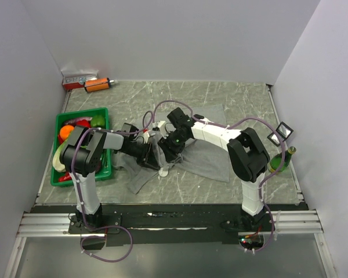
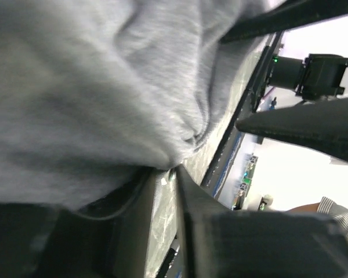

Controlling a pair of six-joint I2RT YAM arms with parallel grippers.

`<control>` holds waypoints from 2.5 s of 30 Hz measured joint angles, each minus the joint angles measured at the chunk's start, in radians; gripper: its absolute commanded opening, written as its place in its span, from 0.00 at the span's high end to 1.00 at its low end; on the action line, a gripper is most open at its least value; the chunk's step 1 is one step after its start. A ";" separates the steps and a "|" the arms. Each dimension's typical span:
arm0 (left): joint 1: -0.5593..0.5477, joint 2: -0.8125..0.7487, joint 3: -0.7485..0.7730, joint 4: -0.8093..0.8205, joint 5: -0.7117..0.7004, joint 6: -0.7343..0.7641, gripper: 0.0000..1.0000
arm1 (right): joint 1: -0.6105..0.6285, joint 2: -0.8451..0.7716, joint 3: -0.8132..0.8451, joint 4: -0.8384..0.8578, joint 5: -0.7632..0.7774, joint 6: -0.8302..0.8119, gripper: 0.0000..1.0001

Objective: Remove the brooch from the garment

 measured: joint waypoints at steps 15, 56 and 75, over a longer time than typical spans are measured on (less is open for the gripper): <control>0.031 0.066 0.002 0.019 0.059 -0.110 0.76 | 0.031 0.090 0.046 -0.016 -0.071 0.035 0.30; 0.067 0.113 0.012 0.072 0.129 -0.139 0.76 | 0.120 0.075 -0.007 0.080 0.015 -0.048 0.32; 0.068 0.113 0.012 0.072 0.130 -0.137 0.76 | 0.138 0.096 0.027 0.050 0.067 -0.047 0.34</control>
